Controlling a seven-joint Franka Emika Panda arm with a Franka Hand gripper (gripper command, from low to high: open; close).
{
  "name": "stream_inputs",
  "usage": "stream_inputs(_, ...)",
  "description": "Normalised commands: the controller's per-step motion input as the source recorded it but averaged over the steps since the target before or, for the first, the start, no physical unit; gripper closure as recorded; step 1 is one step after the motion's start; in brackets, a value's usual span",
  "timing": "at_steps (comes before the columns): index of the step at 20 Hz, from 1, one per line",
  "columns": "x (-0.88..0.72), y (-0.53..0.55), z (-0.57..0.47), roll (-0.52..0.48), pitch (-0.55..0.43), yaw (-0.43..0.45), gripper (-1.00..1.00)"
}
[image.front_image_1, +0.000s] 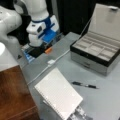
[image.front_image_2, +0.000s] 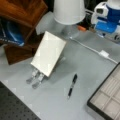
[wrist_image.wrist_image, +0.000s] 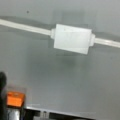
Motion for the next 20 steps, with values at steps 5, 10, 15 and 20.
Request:
stream_inputs(5,0.46,0.08,0.37,-0.012,0.160,-0.126,-1.00)
stream_inputs(10,0.61,0.01,0.37,-0.033,0.194,-0.126,-1.00)
stream_inputs(15,0.68,-0.05,0.39,-0.048,0.232,-0.114,-1.00)
stream_inputs(20,0.58,-0.03,0.38,-0.098,0.281,-0.072,-1.00)
